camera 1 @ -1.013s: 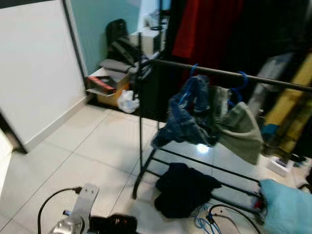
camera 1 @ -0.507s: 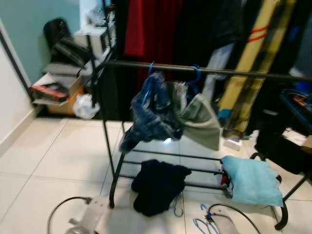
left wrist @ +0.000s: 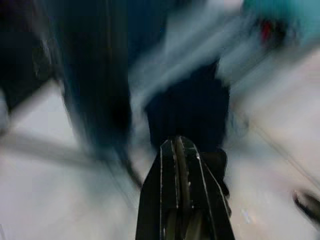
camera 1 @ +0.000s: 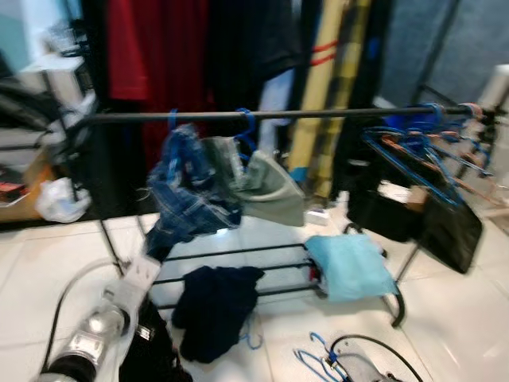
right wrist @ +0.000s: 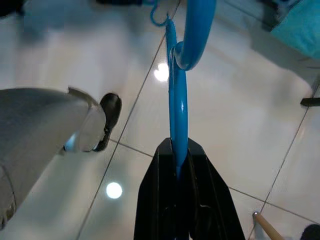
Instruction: Hang hanger
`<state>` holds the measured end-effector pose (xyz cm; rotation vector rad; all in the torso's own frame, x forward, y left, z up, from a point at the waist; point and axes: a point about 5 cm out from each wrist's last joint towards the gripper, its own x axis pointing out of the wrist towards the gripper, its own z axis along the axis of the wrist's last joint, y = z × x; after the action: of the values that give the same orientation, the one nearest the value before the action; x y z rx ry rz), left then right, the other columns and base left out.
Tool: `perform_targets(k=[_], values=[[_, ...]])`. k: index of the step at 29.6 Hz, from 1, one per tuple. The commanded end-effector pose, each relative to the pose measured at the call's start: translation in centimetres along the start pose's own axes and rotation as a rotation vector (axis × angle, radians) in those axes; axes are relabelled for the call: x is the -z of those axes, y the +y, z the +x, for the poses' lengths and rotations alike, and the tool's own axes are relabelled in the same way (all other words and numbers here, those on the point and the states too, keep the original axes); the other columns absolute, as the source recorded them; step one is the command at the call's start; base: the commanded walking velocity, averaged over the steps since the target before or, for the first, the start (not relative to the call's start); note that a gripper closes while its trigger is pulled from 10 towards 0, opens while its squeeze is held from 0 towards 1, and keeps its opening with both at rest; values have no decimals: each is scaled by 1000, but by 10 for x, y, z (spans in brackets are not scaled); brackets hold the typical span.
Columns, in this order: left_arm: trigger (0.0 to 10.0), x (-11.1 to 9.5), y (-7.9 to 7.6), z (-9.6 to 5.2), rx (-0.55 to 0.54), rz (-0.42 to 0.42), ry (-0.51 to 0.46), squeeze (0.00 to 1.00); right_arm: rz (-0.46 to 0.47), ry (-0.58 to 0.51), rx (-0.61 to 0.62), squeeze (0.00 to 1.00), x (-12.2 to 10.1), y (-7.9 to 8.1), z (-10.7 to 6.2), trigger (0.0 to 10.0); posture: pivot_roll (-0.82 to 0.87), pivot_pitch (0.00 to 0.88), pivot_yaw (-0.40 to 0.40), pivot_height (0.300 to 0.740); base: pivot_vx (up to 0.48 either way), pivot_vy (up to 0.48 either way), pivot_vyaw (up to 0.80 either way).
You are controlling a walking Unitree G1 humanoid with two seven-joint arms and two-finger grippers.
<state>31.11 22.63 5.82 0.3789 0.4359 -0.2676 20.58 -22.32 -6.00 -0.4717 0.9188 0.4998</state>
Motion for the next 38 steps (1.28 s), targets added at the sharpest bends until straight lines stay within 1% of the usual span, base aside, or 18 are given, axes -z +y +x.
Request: perform_targets(k=[1,2,4,5,6,8,9,10,17,19,23,26,27,29,30,32,33,38], values=[[10000,1,1,-4,17,-5,14,0,-22,-25,-18,0,-4,2,1,10000,-85,0,5,740,0,0,-800],[10000,-9,1,-6,27,13,-5,0,-38,-141,-44,0,-35,-37,-12,10000,-89,0,6,740,0,0,0],[10000,-9,1,-6,27,13,-5,0,-38,-141,-44,0,-35,-37,-12,10000,-89,0,6,740,0,0,0],[10000,-19,1,-8,41,43,-25,0,-68,-245,-86,0,-63,-67,-31,10000,-91,0,5,740,0,0,0],[10000,-29,1,-9,55,70,-44,0,-108,-325,-124,0,-85,-88,-51,10000,-93,0,5,740,0,0,0],[10000,-29,1,-9,55,70,-44,0,-108,-325,-124,0,-85,-88,-51,10000,-93,0,5,740,0,0,0],[10000,-37,0,-11,71,92,-57,0,-146,-371,-150,0,-97,-98,-66,10000,-95,0,6,740,0,0,0],[10000,-43,0,-13,84,121,-64,0,-180,-371,-142,0,-100,-101,-71,10000,-101,0,10,740,0,0,0],[10000,-51,1,-19,98,136,-65,0,-194,-346,-78,0,-95,-106,-69,10000,-98,0,7,740,0,0,0],[10000,-70,5,-34,138,108,-120,0,-149,-414,-118,0,-100,-106,-76,10000,-99,0,7,740,0,0,0],[10000,-87,6,-48,210,94,-178,0,-155,-476,-204,0,-110,-106,-89,10000,-99,0,5,740,0,0,0],[10000,-121,14,-81,383,143,-272,0,-262,-532,-435,0,-130,-102,-148,10000,-104,0,8,740,0,0,0],[10000,-121,14,-81,383,143,-272,0,-262,-532,-435,0,-130,-102,-148,10000,-104,0,8,740,0,0,0],[10000,-136,16,-94,428,153,-318,0,-310,-552,-525,0,-139,-97,-172,10000,-105,0,9,740,0,0,0],[10000,-155,19,-99,389,119,-403,0,-357,-590,-580,0,-151,-89,-189,10000,-109,0,12,740,0,0,0],[10000,-160,19,-101,377,108,-420,0,-369,-599,-594,0,-154,-86,-193,10000,-111,0,13,740,0,0,0],[10000,-173,19,-106,374,44,-470,0,-410,-618,-625,0,-160,-78,-203,10000,-111,0,14,740,0,0,0],[10000,-184,21,-113,365,4,-486,0,-441,-680,-618,0,-173,-72,-222,10000,-108,0,15,740,0,0,0]])
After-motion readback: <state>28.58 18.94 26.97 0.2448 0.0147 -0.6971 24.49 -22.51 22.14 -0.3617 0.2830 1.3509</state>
